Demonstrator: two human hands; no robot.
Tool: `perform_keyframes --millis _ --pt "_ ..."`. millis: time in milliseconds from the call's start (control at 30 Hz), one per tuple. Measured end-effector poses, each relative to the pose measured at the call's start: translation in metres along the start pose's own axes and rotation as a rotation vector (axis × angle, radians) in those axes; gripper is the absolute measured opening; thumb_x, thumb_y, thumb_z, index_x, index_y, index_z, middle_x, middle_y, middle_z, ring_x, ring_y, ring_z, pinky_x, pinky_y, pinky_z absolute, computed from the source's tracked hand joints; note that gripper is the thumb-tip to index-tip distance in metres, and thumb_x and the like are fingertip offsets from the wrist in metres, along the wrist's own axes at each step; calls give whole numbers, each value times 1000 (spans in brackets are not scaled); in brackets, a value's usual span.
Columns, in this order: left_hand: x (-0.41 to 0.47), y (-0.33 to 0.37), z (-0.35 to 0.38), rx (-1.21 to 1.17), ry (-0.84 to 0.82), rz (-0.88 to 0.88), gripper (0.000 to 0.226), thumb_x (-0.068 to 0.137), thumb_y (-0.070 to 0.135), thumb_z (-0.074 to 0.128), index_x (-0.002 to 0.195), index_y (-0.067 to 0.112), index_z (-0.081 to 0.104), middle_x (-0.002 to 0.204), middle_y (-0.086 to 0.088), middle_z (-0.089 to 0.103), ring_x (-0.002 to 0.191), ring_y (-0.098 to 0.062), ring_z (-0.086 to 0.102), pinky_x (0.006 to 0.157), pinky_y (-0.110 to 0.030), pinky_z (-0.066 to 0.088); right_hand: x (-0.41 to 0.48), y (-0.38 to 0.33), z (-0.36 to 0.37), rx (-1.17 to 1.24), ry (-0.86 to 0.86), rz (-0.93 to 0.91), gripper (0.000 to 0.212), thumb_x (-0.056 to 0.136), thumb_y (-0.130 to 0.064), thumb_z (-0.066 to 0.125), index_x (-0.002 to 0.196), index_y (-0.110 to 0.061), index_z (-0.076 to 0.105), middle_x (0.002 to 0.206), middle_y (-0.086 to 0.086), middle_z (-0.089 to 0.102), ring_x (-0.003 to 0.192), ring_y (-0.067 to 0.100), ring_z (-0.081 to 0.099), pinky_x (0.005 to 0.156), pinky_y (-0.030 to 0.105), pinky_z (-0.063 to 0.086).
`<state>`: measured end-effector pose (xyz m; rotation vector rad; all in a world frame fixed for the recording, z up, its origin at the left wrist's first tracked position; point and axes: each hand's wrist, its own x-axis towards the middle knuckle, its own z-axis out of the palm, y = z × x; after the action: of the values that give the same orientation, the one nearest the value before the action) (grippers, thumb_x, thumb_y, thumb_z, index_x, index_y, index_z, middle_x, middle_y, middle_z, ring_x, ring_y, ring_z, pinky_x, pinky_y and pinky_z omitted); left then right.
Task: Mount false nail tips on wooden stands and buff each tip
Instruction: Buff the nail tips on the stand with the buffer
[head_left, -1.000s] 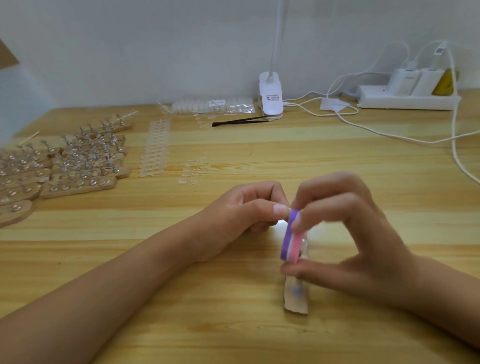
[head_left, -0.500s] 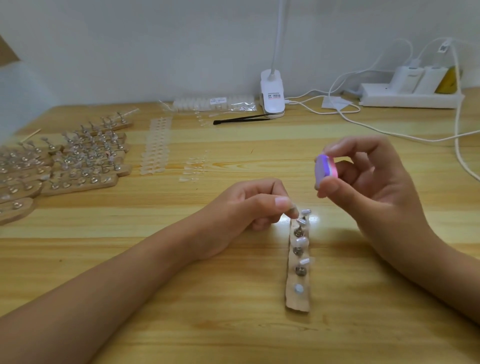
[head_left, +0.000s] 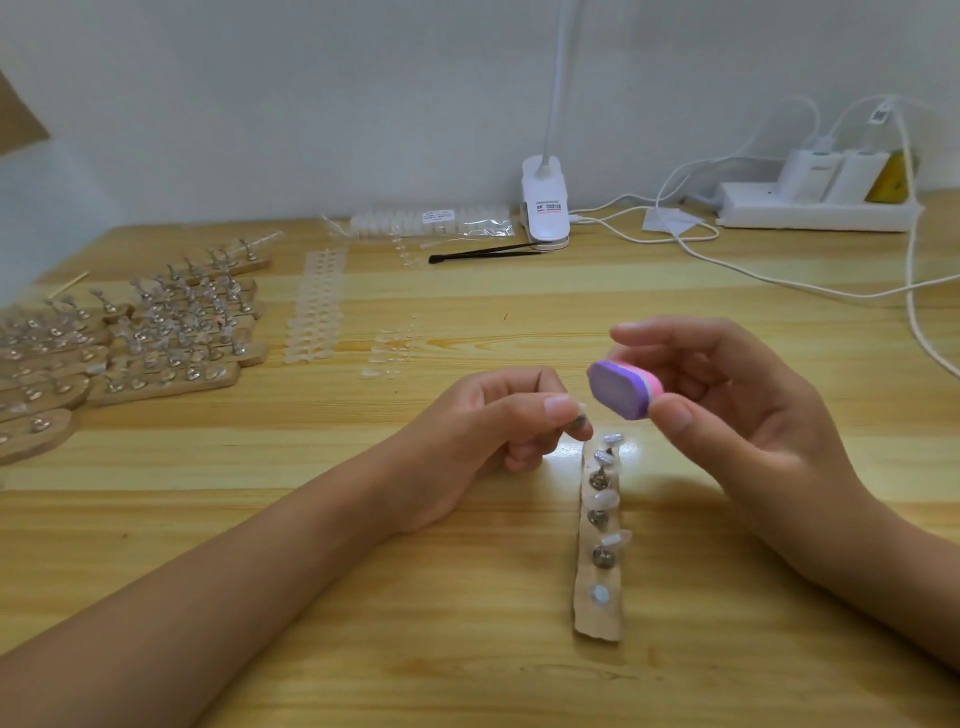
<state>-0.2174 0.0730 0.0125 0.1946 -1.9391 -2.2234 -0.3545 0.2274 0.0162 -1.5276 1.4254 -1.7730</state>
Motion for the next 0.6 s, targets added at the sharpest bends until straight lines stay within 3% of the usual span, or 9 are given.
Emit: perform_keyframes --millis 133,233,333,400,500,600 --pt "-1 0 0 49 -31 33 11 70 32 66 69 21 64 70 7 61 54 -5 39 54 -13 35 -2 -1 1 -86 -43 -61 31 89 -23 55 120 -23 60 116 -3 67 109 21 63 92 26 48" --pt "-2 -1 -2 100 -60 30 36 72 32 64 79 -2 58 70 13 60 57 -7 35 54 -14 33 -4 -1 1 -181 -103 -137 32 90 -19 53 122 -19 58 119 -1 66 113 26 60 93 35 47" --pt "-2 0 -2 159 -50 34 63 72 34 64 93 -24 49 70 8 56 59 -8 34 54 -14 33 -4 -1 3 -230 -135 -173 34 89 -18 53 123 -15 57 120 3 65 114 27 59 91 36 47" --pt "-2 0 -1 165 -44 41 64 71 34 65 92 -24 49 70 6 54 59 -8 34 54 -15 33 -4 -2 3 -245 -145 -188 35 89 -17 53 123 -15 57 122 2 65 116 25 59 91 32 47" --pt "-3 1 1 145 -55 37 45 73 32 63 87 -10 54 65 18 58 56 -3 37 54 -11 35 -3 -4 3 -275 -143 -247 36 87 -14 58 123 -14 57 122 4 63 113 25 60 88 33 49" --pt "-2 1 1 105 -10 10 42 72 34 63 85 -5 57 67 15 60 56 -2 40 54 -11 36 -4 -3 5 -291 -148 -299 37 86 -14 62 122 -10 57 120 7 60 110 28 59 86 33 49"
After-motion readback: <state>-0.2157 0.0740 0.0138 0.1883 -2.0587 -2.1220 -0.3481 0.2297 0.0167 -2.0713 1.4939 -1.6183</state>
